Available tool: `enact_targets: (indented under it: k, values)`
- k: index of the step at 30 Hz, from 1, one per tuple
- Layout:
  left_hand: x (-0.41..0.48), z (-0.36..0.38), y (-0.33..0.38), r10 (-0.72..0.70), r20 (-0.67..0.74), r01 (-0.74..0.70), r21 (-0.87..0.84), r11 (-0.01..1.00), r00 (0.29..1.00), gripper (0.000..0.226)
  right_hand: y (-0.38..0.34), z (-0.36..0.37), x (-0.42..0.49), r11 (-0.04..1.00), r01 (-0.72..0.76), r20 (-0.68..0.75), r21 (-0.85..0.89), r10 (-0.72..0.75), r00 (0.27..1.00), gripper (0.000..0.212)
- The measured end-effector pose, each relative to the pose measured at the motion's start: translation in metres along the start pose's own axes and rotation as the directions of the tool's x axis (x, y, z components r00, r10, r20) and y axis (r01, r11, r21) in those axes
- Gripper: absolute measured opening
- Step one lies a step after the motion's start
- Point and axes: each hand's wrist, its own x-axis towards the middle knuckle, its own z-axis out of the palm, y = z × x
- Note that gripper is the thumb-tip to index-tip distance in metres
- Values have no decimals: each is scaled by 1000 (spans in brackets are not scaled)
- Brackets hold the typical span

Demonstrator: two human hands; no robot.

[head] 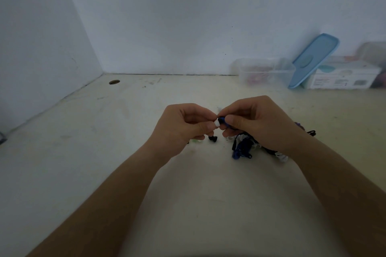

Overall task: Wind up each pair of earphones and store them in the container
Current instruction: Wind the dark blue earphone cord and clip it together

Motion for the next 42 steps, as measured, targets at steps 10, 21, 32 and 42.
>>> enact_targets:
  k: [10,21,32,42]
  values:
    - [0,0,0,-10,-19,9,-22,1000,1000,13,0,5,-1,1000,23,-48,-5,-24,999,13]
    - [0,3,-2,-20,-35,17,-86,996,999,14,3,10,2,1000,8,-122,-8,-9,992,12]
    - [1,4,-4,-23,-55,15,-139,990,998,14,3,13,1,999,24,-179,-23,-28,984,10]
    - [1,4,-6,-36,-32,31,-147,989,999,19,2,11,1,995,55,-166,-84,-68,984,8]
